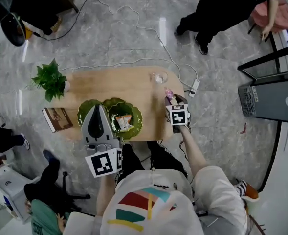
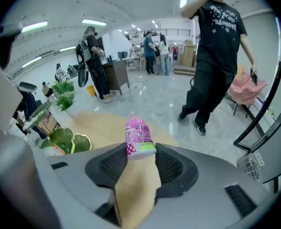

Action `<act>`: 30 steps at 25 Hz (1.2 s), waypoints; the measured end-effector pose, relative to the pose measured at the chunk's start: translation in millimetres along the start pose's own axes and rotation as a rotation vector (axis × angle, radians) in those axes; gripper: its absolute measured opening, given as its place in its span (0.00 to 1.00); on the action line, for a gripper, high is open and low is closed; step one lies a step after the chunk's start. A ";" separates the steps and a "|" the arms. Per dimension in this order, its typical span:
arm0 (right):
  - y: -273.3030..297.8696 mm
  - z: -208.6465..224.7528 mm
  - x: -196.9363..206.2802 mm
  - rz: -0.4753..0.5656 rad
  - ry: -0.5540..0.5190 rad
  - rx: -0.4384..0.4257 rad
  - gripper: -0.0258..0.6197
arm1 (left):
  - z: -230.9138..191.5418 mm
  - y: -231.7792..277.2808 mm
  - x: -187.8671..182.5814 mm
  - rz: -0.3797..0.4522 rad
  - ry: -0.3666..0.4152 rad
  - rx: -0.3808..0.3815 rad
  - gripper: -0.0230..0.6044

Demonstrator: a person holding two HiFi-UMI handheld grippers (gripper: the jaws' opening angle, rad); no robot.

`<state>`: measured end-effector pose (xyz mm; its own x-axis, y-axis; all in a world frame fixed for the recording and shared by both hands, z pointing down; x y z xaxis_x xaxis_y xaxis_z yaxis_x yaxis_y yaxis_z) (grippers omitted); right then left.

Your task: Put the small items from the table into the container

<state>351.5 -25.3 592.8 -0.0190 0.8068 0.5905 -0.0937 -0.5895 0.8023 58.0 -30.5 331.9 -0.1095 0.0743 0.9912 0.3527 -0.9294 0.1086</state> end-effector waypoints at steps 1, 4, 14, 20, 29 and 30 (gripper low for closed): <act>-16.7 -9.5 -12.2 0.043 0.005 -0.011 0.33 | -4.6 -5.7 -6.9 0.015 0.001 -0.008 0.05; -65.3 -35.4 -55.5 0.192 0.011 -0.058 0.33 | -20.4 -16.3 -27.2 0.077 0.001 -0.043 0.05; -190.5 -162.3 -134.9 0.559 -0.067 -0.352 0.33 | -105.5 -70.6 -65.9 0.221 0.011 -0.239 0.05; -202.8 -208.7 -151.1 0.594 -0.122 -0.463 0.33 | -125.7 -93.4 -61.2 0.210 0.005 -0.290 0.05; -166.9 -224.4 -159.5 0.480 -0.274 -0.522 0.33 | -143.9 -101.8 -44.8 0.176 -0.021 -0.330 0.05; -158.0 -223.3 -161.9 0.458 -0.303 -0.538 0.33 | -144.3 -99.0 -42.8 0.168 -0.022 -0.337 0.05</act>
<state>147.1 -53.8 351.0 0.0935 0.3948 0.9140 -0.6154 -0.6987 0.3648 -106.4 6.2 267.9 -0.0548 -0.0854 0.9948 0.0376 -0.9958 -0.0834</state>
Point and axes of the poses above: the fingertips, and each gripper's own axes: y forward along the fingers, z to its right, x out of its underside, the point moved 7 cm from there along -y, backward along the fingers, and after that the axes turned 1 degree about y, right-handed, at the moved point
